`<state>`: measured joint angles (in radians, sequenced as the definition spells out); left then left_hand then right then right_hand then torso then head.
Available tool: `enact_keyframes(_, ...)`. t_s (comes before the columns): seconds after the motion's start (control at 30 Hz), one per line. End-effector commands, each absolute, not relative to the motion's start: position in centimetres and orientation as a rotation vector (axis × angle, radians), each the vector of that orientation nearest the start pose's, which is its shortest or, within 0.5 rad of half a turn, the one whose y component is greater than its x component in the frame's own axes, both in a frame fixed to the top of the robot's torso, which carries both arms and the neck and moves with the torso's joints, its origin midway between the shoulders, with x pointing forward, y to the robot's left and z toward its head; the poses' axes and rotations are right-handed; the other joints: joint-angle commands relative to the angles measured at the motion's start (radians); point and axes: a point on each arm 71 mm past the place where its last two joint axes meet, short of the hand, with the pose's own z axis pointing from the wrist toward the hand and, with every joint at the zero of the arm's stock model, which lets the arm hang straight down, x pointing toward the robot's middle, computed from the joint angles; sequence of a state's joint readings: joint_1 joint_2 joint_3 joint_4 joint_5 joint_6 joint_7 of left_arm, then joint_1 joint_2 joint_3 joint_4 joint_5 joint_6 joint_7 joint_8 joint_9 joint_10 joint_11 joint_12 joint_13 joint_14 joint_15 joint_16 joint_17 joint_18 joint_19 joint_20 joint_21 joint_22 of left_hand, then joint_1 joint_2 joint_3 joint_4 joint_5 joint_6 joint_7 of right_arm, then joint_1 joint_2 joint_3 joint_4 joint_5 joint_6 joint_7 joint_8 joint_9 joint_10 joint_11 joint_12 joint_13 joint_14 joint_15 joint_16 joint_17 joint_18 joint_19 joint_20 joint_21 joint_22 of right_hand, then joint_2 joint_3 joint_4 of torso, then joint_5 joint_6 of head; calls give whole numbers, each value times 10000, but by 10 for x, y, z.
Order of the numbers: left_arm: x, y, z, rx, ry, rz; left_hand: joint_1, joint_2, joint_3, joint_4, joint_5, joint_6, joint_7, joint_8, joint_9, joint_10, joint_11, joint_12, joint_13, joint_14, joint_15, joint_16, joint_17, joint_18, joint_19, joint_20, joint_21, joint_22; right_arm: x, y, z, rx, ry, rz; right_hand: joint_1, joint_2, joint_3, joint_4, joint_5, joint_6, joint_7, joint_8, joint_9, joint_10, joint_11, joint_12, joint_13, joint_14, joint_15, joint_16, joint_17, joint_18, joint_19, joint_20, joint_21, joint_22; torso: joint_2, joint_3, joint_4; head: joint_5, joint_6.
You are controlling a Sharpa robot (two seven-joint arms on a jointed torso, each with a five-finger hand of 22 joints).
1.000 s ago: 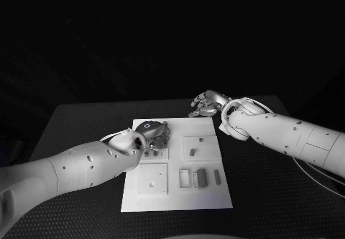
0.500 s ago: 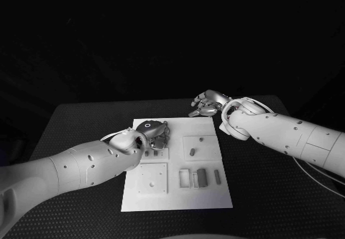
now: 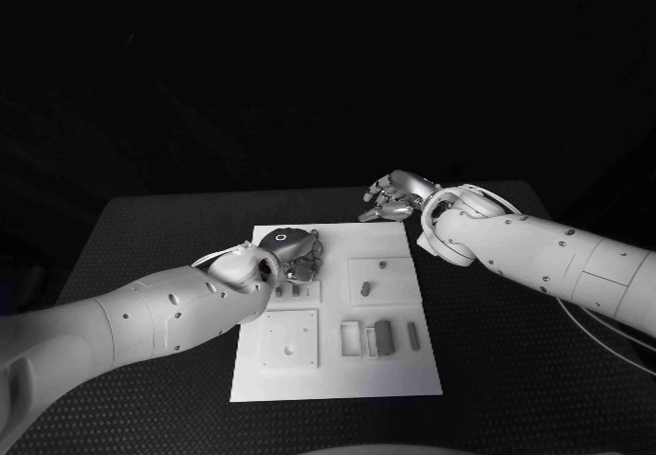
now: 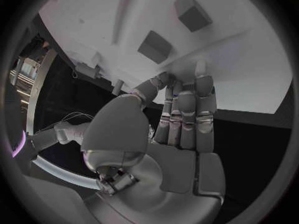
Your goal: Assemble the parts on the task board
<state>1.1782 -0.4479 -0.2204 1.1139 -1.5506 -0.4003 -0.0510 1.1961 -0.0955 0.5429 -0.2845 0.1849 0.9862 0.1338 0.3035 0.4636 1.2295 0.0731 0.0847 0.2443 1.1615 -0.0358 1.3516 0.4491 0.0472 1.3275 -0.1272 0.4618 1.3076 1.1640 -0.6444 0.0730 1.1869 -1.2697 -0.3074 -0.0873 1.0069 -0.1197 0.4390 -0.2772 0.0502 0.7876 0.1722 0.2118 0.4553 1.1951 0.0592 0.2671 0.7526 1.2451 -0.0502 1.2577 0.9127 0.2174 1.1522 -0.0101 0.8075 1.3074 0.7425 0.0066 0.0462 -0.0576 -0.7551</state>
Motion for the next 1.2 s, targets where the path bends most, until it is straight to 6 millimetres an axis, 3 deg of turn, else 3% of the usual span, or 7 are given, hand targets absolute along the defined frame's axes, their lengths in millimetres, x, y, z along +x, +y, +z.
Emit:
enact_keyframes(0.03, 512, 108, -275, 4103, 17185, -5807, 72, 37, 77, -13, -30, 77, -10, 59, 13, 94, -12, 35, 16, 26, -50, 10, -20, 985, -34, -60, 28, 196, 551, -202, -189, 1420, 16660, 6574, -77, -9, 57, 1, 20, -2, 52, 21, -11, 41, 41, -37, 18, -81, 19, -52, 12, 444, -1, -54, -51, 157, 0, -1, 4, -11, -7)
enact_keyframes(0.47, 510, 107, -277, 4136, 17085, -5902, 350, 112, 154, -37, -35, 353, -122, 195, 54, 414, -125, 83, 104, 206, -158, -13, -61, 937, 83, -153, 38, 190, 551, -202, -189, 1418, 16656, 6577, -77, -9, 59, -1, 20, -2, 52, 23, -12, 43, 41, -39, 22, -80, 19, -52, 13, 444, -2, -54, -53, 157, 5, 3, 1, -18, -23)
enact_keyframes(0.53, 510, 108, -277, 4124, 17093, -5895, 595, 165, 409, 0, -805, 402, -139, 207, 57, 484, -150, 60, 127, 261, -185, -42, -83, 904, 120, -179, 18, 173, 551, -202, -189, 1416, 16658, 6578, -77, -9, 59, -1, 20, -2, 52, 23, -12, 43, 41, -40, 22, -79, 19, -52, 13, 444, -2, -54, -52, 157, 3, 7, 1, -17, -28)
enact_keyframes(0.57, 510, 108, -277, 4119, 17083, -5899, 611, 163, 458, 7, -844, 408, -138, 204, 54, 495, -152, 52, 132, 269, -186, -49, -88, 894, 126, -185, 12, 172, 551, -203, -189, 1419, 16654, 6575, -78, -9, 59, -1, 20, -2, 52, 23, -12, 44, 41, -40, 23, -79, 19, -52, 13, 444, -2, -54, -52, 157, 3, 11, 1, -16, -28)
enact_keyframes(1.2, 510, 117, -272, 3434, 16992, -6230, 526, 179, 604, 40, -910, 593, -207, 274, 93, 707, -230, 50, 205, 441, -265, -46, -98, 838, 226, -257, -35, 149, 551, -202, -189, 1399, 16629, 6600, -82, -7, 60, -1, 20, 0, 51, 26, -13, 47, 40, -43, 29, -78, 18, -52, 14, 444, -2, -54, -53, 157, 0, 0, 4, -16, -3)
